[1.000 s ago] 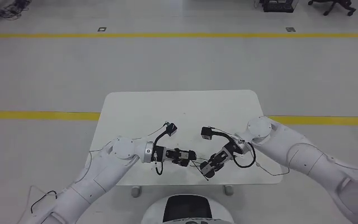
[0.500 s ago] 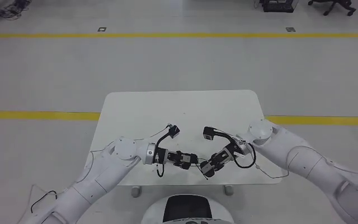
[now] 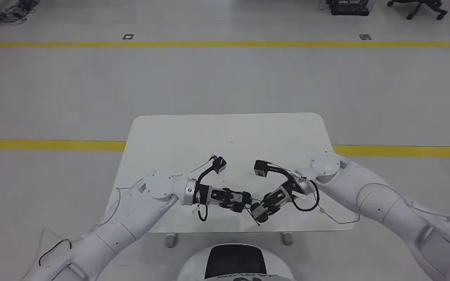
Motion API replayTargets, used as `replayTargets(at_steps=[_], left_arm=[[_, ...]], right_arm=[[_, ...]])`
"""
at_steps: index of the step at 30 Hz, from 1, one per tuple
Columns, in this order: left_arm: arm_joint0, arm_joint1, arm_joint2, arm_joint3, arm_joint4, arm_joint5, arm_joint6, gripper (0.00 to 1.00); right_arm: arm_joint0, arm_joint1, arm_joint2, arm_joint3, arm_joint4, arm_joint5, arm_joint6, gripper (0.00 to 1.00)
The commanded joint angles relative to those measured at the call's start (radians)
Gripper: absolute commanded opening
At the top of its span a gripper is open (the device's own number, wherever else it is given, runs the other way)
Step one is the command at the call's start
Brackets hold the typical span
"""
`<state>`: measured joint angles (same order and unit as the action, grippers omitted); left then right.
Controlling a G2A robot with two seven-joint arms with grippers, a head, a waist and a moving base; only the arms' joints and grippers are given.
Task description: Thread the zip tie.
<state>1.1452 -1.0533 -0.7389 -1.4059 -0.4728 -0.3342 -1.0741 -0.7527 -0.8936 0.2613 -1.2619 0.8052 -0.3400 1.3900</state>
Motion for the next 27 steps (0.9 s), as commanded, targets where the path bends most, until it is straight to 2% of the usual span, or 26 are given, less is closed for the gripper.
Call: replayTargets(at_steps=[1, 4, 6, 11, 14, 21, 27], left_arm=[[-0.002, -0.001, 0.003, 0.002, -0.003, 0.000, -0.002, 0.44], [-0.006, -0.001, 0.006, 0.006, -0.006, -0.001, -0.004, 0.40], [-0.008, -0.002, 0.010, 0.009, -0.006, -0.001, -0.007, 0.41], [-0.013, -0.003, 0.016, 0.015, -0.007, -0.001, -0.012, 0.33], [-0.016, -0.004, 0.019, 0.017, -0.008, -0.001, -0.014, 0.34], [-0.021, -0.004, 0.026, 0.021, -0.011, 0.000, -0.015, 0.29], [-0.027, -0.006, 0.032, 0.025, -0.013, 0.002, -0.016, 0.20]], right_arm=[[-0.001, 0.000, 0.002, 0.001, 0.001, 0.000, 0.000, 0.00], [-0.003, 0.001, 0.008, 0.001, 0.001, 0.000, 0.000, 0.00], [-0.005, 0.001, 0.013, 0.003, 0.000, 0.000, 0.000, 0.00], [-0.011, 0.002, 0.025, 0.002, -0.005, 0.000, 0.000, 0.00], [-0.014, 0.003, 0.030, 0.001, -0.008, 0.000, 0.000, 0.00], [-0.019, 0.002, 0.038, 0.003, -0.012, 0.000, 0.000, 0.00], [-0.023, 0.002, 0.046, 0.007, -0.013, 0.000, 0.000, 0.00]])
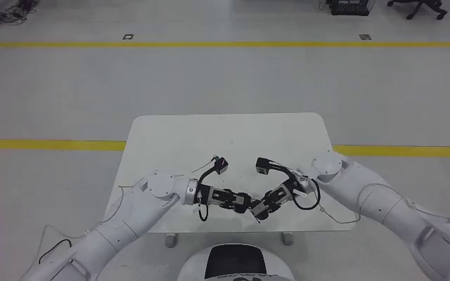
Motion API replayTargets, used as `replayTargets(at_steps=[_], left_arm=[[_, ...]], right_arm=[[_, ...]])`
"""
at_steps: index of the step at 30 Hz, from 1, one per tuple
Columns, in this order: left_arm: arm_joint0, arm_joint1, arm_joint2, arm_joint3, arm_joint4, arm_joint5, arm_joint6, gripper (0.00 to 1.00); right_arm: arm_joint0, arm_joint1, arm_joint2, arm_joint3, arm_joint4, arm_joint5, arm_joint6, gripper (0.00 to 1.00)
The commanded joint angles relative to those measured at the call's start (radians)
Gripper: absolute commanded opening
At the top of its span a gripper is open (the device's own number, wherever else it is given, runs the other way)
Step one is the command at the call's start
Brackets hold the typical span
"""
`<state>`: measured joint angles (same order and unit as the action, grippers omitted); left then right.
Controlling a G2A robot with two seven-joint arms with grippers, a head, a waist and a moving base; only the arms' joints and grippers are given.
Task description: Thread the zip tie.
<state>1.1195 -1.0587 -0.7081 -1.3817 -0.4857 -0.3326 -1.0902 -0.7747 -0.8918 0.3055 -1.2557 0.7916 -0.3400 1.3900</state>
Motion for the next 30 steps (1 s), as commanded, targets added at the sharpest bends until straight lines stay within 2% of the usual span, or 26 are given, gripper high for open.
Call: replayTargets(at_steps=[1, 8, 15, 18, 30], left_arm=[[-0.002, 0.000, 0.002, 0.001, -0.001, 0.000, 0.000, 0.20], [-0.007, -0.002, 0.008, 0.007, -0.003, -0.001, 0.000, 0.07], [-0.013, -0.004, 0.016, 0.013, -0.004, -0.001, 0.001, 0.11], [-0.015, -0.005, 0.020, 0.015, -0.004, -0.002, 0.001, 0.00], [-0.017, -0.006, 0.025, 0.022, -0.007, -0.007, 0.008, 0.00]], right_arm=[[-0.001, 0.000, 0.003, 0.002, 0.000, 0.000, 0.000, 0.00], [-0.006, 0.001, 0.013, 0.003, -0.005, 0.000, 0.000, 0.00], [-0.015, 0.003, 0.023, 0.003, -0.009, 0.000, 0.000, 0.00], [-0.019, 0.004, 0.027, 0.001, -0.011, 0.000, 0.000, 0.00], [-0.028, 0.006, 0.040, 0.001, -0.016, 0.000, 0.000, 0.00]])
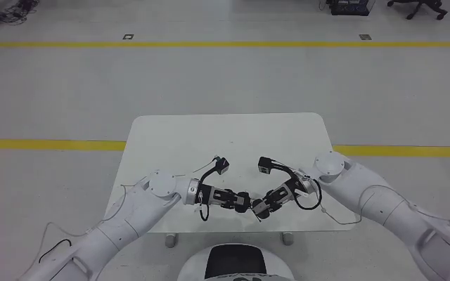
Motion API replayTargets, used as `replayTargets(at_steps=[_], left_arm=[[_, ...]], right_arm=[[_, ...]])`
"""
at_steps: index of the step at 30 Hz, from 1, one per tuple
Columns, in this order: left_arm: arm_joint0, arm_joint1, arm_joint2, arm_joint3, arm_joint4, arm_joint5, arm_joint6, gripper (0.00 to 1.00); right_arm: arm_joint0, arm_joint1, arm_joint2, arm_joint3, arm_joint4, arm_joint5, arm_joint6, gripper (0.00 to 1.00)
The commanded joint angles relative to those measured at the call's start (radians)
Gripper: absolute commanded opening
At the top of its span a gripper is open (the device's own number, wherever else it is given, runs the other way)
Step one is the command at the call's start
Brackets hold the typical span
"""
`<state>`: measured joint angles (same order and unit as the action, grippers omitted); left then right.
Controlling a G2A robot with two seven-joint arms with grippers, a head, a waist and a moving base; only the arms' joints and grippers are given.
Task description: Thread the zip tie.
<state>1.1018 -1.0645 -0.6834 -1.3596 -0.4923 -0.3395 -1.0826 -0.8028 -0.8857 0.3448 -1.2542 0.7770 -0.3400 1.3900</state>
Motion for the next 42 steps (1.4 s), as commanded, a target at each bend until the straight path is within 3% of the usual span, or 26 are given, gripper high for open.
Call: replayTargets(at_steps=[1, 2, 3, 8, 10, 17, 26, 28, 37, 42], left_arm=[[0.001, 0.000, 0.000, 0.000, -0.001, 0.000, 0.002, 0.00], [0.002, 0.000, -0.002, 0.002, -0.002, -0.001, 0.008, 0.00], [0.003, 0.001, -0.004, 0.003, -0.003, -0.001, 0.018, 0.00], [0.023, 0.006, -0.034, 0.001, -0.017, -0.001, 0.087, 0.00], [0.035, 0.010, -0.048, 0.002, -0.025, 0.001, 0.116, 0.00], [0.076, 0.017, -0.090, 0.005, -0.079, 0.023, 0.222, 0.00], [0.077, 0.018, -0.092, 0.003, -0.061, 0.025, 0.238, 0.00], [0.093, 0.015, -0.097, 0.003, -0.110, 0.028, 0.271, 0.00], [0.132, -0.003, -0.108, 0.026, -0.217, -0.001, 0.397, 0.00], [0.143, -0.016, -0.125, 0.039, -0.262, -0.001, 0.398, 0.00]], right_arm=[[0.000, 0.000, 0.001, -0.001, -0.004, 0.000, 0.000, 0.09], [-0.001, 0.000, 0.001, 0.000, -0.005, 0.000, 0.000, 0.76], [-0.002, 0.001, 0.003, 0.003, 0.000, 0.000, 0.000, 1.00], [-0.019, 0.012, 0.042, 0.025, 0.012, 0.000, -0.010, 1.00], [-0.039, 0.023, 0.068, 0.026, -0.021, 0.000, -0.082, 1.00], [-0.124, 0.070, 0.144, -0.095, -0.127, 0.013, -0.289, 1.00], [-0.124, 0.070, 0.144, -0.095, -0.127, 0.013, -0.289, 1.00], [-0.135, 0.068, 0.153, -0.095, -0.126, 0.000, -0.326, 1.00], [-0.270, 0.050, 0.355, -0.120, -0.066, 0.000, -0.379, 1.00], [-0.341, 0.019, 0.451, -0.111, -0.043, 0.000, -0.352, 1.00]])
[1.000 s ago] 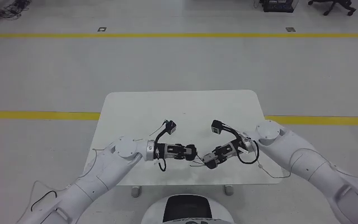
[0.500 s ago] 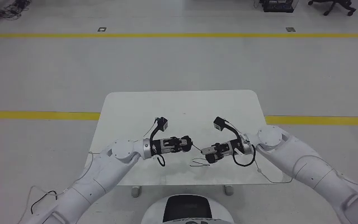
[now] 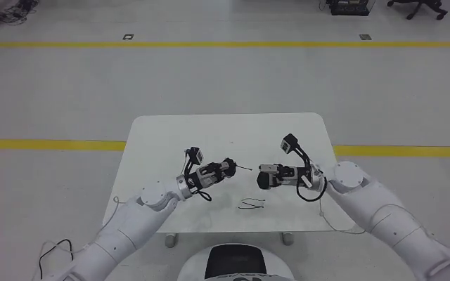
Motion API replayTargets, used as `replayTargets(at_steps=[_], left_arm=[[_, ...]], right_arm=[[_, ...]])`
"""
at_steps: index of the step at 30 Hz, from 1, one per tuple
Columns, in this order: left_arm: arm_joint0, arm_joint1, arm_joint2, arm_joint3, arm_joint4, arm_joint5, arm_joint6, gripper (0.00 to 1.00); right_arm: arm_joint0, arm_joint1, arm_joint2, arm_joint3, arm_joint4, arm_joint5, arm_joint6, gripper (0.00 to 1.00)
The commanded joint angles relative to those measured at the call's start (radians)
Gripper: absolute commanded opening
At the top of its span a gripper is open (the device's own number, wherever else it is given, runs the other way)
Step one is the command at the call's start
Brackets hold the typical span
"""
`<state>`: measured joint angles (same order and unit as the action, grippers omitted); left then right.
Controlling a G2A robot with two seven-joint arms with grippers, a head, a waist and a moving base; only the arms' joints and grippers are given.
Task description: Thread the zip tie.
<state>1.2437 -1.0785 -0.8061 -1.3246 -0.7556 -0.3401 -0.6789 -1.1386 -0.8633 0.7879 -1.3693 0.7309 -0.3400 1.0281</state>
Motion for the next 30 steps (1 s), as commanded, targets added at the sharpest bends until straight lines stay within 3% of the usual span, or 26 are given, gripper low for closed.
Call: replayTargets(at_steps=[1, 9, 12, 16, 20, 28, 29, 30], left_arm=[[0.001, -0.002, -0.002, 0.004, 0.002, 0.000, -0.005, 0.00], [0.003, -0.003, -0.002, 0.004, -0.001, 0.002, 0.001, 0.00], [0.018, -0.010, 0.004, -0.010, -0.006, 0.000, 0.066, 0.00], [0.039, -0.022, 0.001, -0.021, -0.019, 0.000, 0.117, 0.00], [0.053, -0.034, -0.004, -0.023, -0.016, 0.000, 0.168, 0.00], [0.053, -0.037, -0.003, -0.032, 0.010, 0.013, 0.190, 0.00], [0.054, -0.038, -0.002, -0.035, 0.012, 0.016, 0.195, 0.00], [0.055, -0.039, -0.002, -0.038, 0.011, 0.020, 0.194, 0.00]], right_arm=[[-0.005, -0.003, 0.008, 0.004, 0.003, 0.000, 0.009, 1.00], [-0.005, -0.003, 0.008, 0.004, 0.003, 0.000, 0.009, 1.00], [-0.023, -0.011, 0.037, -0.014, 0.040, 0.000, 0.001, 1.00], [-0.023, -0.034, 0.059, 0.043, 0.101, 0.000, 0.047, 1.00], [-0.002, -0.058, 0.044, 0.102, 0.094, 0.000, 0.056, 1.00], [-0.009, -0.060, 0.047, 0.092, 0.070, 0.002, 0.020, 1.00], [-0.011, -0.061, 0.048, 0.089, 0.065, 0.004, 0.017, 0.96], [-0.012, -0.063, 0.051, 0.088, 0.061, 0.005, 0.017, 0.74]])
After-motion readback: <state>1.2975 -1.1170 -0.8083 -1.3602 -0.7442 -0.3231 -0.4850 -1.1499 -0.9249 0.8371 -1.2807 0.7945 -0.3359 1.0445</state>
